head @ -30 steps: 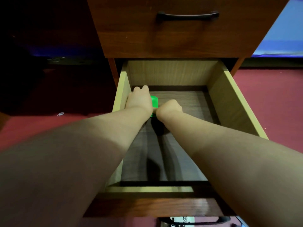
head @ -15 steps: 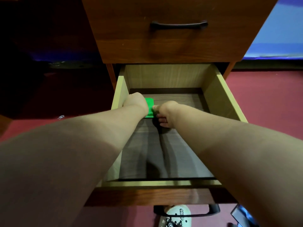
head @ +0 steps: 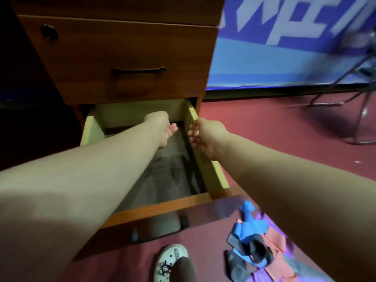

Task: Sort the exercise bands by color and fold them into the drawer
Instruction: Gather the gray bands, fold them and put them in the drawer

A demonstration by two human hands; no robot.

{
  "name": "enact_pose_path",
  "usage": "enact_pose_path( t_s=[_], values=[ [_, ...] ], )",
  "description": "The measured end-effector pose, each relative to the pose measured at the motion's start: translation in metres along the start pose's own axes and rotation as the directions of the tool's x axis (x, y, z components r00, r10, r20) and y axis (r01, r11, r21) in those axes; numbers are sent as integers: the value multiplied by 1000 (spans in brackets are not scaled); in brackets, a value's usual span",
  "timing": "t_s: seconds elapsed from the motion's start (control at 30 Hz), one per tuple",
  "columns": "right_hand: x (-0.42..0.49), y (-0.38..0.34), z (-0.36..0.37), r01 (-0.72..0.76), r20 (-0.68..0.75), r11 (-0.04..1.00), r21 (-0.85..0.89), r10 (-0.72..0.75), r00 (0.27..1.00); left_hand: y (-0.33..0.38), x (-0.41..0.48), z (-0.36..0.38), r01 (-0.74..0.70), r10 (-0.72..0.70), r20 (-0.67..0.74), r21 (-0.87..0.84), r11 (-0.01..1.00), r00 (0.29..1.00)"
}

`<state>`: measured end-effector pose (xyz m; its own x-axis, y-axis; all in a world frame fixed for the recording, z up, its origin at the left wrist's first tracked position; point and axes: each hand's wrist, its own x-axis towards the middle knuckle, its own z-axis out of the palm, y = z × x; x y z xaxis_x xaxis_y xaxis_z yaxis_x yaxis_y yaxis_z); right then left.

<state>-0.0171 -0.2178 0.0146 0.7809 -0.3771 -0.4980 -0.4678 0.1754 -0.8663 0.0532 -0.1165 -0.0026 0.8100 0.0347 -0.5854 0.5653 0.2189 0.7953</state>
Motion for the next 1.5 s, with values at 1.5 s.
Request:
enact_pose_path(
  t_s=[1.5],
  values=[
    [18, 382, -293, 5, 74, 519, -855, 113, 991, -447, -22, 124, 210, -498, 73, 847, 488, 864]
  ],
)
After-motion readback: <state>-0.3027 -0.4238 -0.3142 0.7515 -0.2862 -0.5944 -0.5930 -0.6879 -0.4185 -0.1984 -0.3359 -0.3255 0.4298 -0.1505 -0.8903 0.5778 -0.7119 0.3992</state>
